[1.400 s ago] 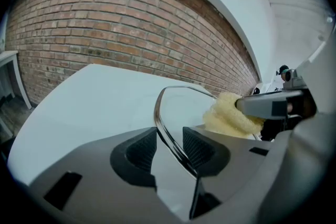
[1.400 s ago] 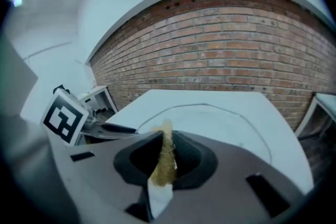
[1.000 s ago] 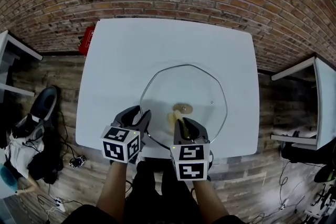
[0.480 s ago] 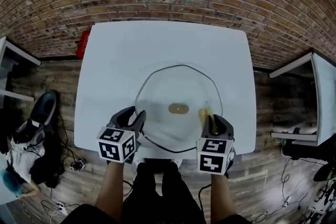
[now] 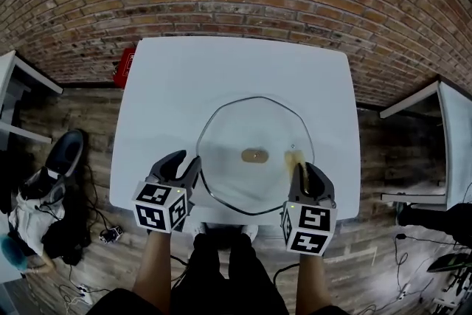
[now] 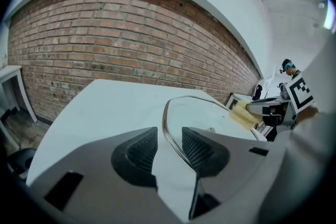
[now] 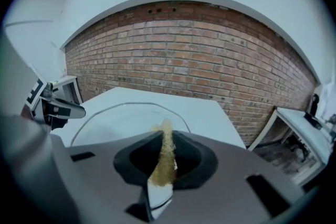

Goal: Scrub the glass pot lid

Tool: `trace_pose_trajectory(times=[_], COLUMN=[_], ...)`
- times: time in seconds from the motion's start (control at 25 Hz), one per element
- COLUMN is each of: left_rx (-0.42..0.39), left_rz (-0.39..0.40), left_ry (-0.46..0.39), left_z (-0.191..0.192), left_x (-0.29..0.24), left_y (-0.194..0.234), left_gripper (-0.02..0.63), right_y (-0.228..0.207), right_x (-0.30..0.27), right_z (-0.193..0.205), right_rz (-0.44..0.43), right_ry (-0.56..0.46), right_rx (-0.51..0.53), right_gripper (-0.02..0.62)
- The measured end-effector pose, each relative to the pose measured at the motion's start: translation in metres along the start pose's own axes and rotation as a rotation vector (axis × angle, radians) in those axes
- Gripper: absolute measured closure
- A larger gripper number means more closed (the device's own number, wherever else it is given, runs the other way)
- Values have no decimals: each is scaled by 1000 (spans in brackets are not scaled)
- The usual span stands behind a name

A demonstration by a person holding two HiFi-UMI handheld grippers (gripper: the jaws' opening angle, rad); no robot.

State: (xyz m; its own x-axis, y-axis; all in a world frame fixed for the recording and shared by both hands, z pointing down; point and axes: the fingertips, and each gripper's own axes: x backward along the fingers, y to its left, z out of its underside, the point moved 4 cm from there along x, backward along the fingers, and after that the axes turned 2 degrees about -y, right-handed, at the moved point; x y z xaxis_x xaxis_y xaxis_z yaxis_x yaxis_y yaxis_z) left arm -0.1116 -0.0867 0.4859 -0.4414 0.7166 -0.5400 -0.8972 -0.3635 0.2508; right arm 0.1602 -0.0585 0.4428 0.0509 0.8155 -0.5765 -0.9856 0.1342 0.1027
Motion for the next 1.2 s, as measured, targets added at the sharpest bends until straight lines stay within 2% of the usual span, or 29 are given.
trace_pose_trajectory(times=[0.04,0.08,0.12,0.44,1.04,1.2], left_rx=[-12,-23,-33,-114,-243,-270], left_rz=[-7,-14,-17,-20,23,35], left_ry=[-16,-34,-51,-163,-413,-469], left_z=[-4,-8,-13,-48,-136,-152], left_x=[5,10,15,54,139,160], left_y=[0,0,-1,-15,-73,-84], left_gripper=[471,528,546,588,595,596], right_y=[1,2,3,14,13,14], right_x=[3,7,10,47,150,172], right_z=[-4,-8,-13,-46,-119,-131], right_rz=[-3,-2,0,-2,25,34], right_ry=[-26,-51,-73,-222,-501,-550], right_rx=[-9,-10,-5,-28,-25,-15], right_gripper=[540,540,540,540,540,540])
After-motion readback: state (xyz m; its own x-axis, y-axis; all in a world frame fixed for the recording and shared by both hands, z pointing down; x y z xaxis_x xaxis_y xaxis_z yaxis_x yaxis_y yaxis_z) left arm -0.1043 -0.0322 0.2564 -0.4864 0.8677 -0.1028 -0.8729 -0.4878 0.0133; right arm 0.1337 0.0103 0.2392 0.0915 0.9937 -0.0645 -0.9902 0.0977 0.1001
